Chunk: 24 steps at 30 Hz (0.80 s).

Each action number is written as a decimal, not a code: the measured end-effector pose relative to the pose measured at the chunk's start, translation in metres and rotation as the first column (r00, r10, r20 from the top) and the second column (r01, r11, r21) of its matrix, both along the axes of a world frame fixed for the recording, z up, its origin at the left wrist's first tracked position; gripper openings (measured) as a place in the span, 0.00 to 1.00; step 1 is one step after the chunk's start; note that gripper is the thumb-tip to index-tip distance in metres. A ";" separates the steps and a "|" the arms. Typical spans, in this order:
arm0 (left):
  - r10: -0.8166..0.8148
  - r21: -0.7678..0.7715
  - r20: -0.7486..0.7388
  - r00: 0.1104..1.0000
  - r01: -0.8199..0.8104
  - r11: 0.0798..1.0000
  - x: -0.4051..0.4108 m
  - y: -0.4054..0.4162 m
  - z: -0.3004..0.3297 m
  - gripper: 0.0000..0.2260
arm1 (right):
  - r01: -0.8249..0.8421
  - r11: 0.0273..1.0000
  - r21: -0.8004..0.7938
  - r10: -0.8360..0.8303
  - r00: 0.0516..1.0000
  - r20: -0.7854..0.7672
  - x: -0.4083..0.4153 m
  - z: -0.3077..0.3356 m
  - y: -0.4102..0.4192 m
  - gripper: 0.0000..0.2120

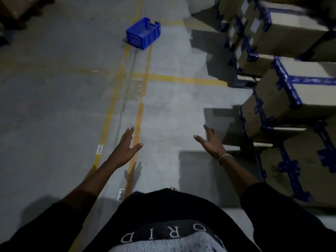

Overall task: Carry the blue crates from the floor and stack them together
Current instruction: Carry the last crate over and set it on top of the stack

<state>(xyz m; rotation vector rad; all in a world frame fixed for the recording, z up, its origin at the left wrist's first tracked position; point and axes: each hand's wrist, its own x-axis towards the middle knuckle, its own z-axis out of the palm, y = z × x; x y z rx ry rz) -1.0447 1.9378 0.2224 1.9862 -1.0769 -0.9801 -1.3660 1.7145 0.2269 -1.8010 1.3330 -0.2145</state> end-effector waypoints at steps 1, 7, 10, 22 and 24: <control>0.013 -0.002 -0.012 1.000 -0.013 1.000 0.008 -0.021 0.003 0.39 | -0.008 1.000 -0.011 0.008 1.000 -0.006 0.012 0.005 -0.024 0.44; 0.056 -0.008 -0.044 0.997 -0.056 0.998 0.066 -0.133 0.003 0.38 | -0.050 0.999 -0.014 0.050 0.999 0.012 0.087 0.014 -0.149 0.45; 0.057 0.005 -0.044 0.997 -0.057 0.998 0.109 -0.193 -0.005 0.38 | -0.056 0.998 -0.020 0.056 0.998 0.022 0.128 0.007 -0.214 0.44; -0.012 0.054 0.037 0.999 0.010 0.999 0.334 -0.450 -0.013 0.40 | 0.049 0.999 0.000 -0.049 0.999 0.022 0.322 0.004 -0.444 0.41; -0.052 0.077 0.045 0.998 0.048 0.996 0.361 -0.483 -0.011 0.40 | 0.073 0.997 0.020 -0.073 0.997 0.034 0.345 0.002 -0.471 0.41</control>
